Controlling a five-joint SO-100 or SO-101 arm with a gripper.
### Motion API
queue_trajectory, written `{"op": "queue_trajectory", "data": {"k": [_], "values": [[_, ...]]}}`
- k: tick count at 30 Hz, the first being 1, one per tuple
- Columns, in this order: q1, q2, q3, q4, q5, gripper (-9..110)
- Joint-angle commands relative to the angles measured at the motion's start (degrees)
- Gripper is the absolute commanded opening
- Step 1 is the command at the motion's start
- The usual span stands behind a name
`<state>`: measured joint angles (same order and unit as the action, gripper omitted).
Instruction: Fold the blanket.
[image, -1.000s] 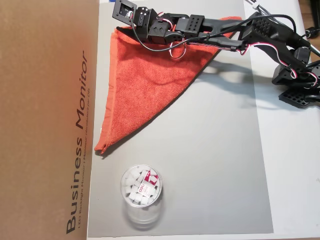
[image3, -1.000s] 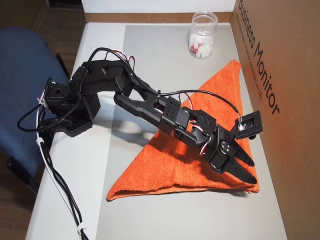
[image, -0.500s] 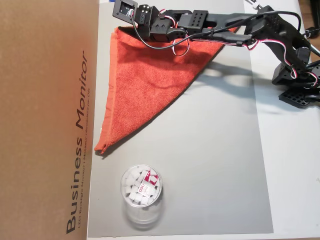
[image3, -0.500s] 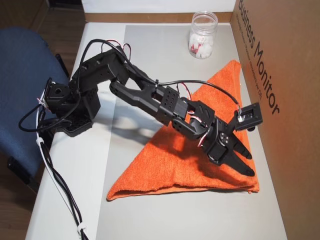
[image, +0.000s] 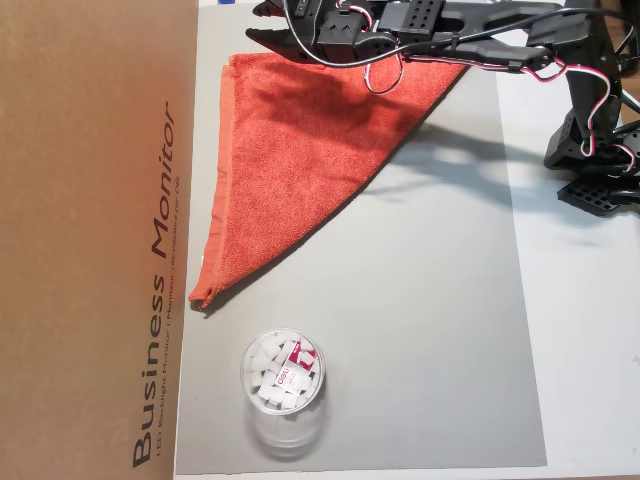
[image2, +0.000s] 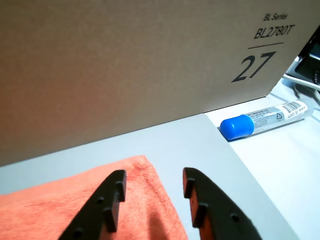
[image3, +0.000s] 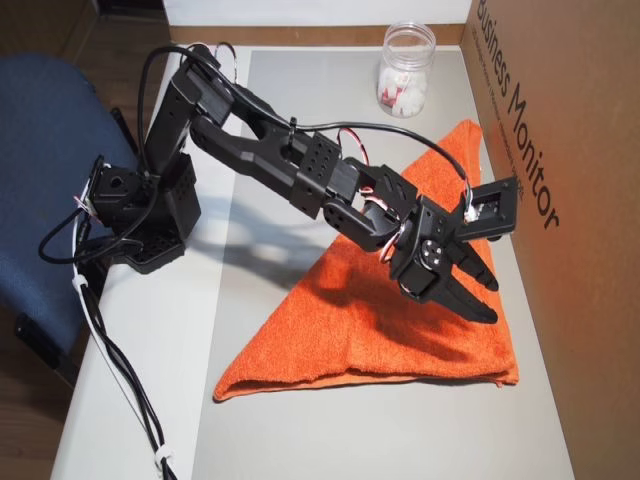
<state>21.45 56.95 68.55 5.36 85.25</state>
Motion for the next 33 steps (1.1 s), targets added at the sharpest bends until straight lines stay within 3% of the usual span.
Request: {"op": "queue_trajectory", "data": {"k": [1, 6, 33], "values": [[0.2, 7.9, 1.8, 0.2, 3.0, 13], [0.4, 14.4, 8.8, 0.2, 9.7, 19], [7.6, 56.3, 54.2, 0.2, 37.9, 19]]}}
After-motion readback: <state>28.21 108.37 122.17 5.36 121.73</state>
